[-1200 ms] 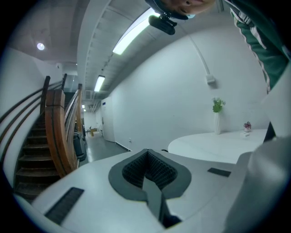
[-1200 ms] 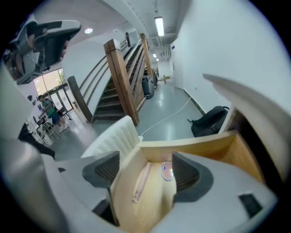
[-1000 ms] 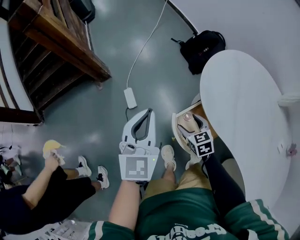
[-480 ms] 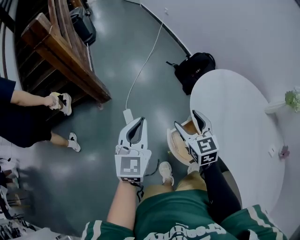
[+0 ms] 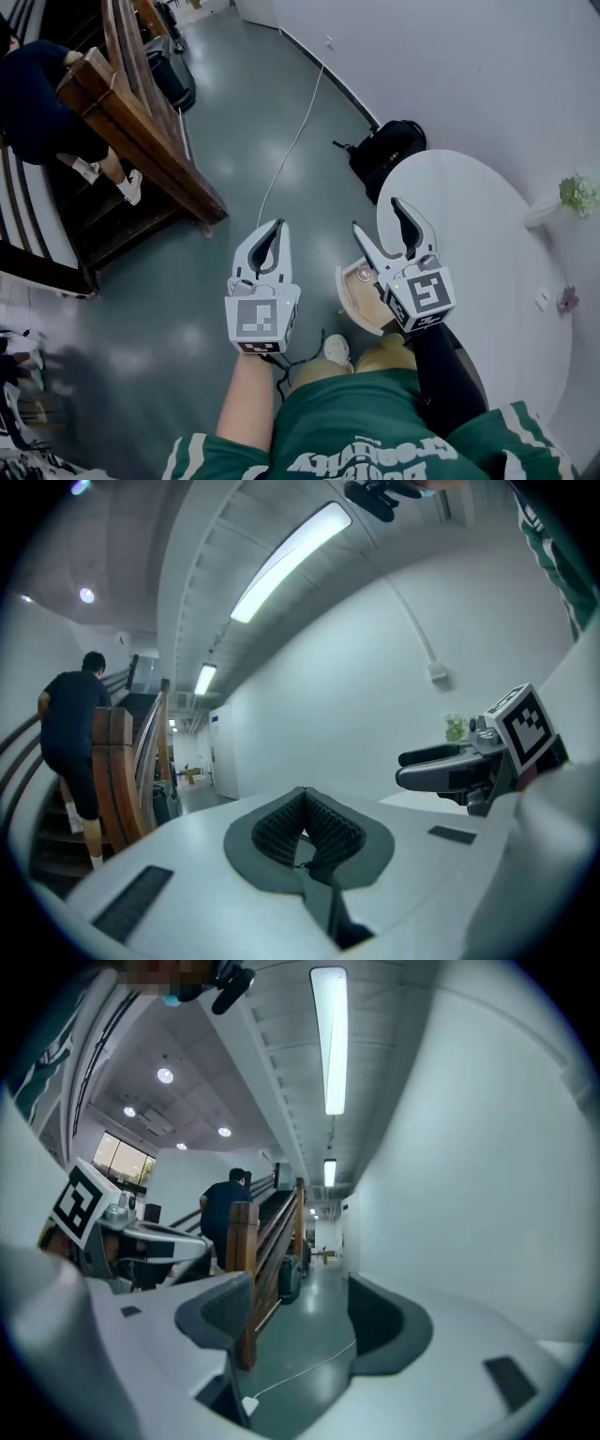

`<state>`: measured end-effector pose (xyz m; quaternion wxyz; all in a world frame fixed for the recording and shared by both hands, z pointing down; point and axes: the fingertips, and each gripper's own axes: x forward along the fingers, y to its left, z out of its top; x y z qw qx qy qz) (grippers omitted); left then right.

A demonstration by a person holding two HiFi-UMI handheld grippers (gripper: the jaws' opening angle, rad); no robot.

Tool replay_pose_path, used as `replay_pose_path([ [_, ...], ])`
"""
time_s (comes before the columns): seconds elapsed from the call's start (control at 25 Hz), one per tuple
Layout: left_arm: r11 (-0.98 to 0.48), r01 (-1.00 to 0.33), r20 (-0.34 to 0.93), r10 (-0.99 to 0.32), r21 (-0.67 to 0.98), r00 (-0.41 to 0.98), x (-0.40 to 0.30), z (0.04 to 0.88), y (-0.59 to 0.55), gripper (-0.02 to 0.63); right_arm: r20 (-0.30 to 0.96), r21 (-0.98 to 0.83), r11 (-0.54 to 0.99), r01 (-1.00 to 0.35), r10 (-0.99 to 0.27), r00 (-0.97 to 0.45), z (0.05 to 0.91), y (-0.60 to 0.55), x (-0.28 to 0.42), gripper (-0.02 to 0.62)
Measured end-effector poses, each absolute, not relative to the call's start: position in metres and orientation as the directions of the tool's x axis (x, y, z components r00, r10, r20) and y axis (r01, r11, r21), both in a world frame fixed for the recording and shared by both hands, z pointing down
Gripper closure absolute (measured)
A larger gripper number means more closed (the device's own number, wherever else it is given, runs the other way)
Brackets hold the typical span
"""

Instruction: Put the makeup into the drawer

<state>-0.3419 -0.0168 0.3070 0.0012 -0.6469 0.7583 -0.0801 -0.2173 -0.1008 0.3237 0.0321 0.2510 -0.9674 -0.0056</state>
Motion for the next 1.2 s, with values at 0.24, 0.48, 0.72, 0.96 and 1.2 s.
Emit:
replay_pose_path([
  [0.24,0.103,-0.987,0.075,-0.991,-0.126,-0.113,-0.316,0.291,-0.035,0.606,0.053,0.042,0.865,-0.500,-0.502,-0.863,0.315,-0.105,-0.198,0.273],
  [0.48,0.011,-0.992,0.055,-0.998,-0.128,-0.018,-0.269,0.277,-0.075,0.606,0.047,0.062,0.816,-0.575,-0.578,-0.815,0.306,-0.131,-0.148,0.284],
  [0.72,-0.118,-0.987,0.042,-0.993,-0.106,0.114,-0.184,0.268,-0.122,0.606,0.047,0.065,0.729,-0.682,-0.685,-0.727,0.294,-0.168,-0.055,0.287],
  [0.96,-0.253,-0.961,0.049,-0.967,-0.109,0.249,-0.077,0.272,-0.169,0.606,0.065,0.067,0.627,-0.776,-0.779,-0.624,0.297,-0.200,0.057,0.287],
  [1.2,-0.373,-0.921,0.051,-0.928,-0.108,0.370,0.022,0.276,-0.197,0.606,0.069,0.076,0.539,-0.839,-0.842,-0.535,0.299,-0.214,0.154,0.287],
])
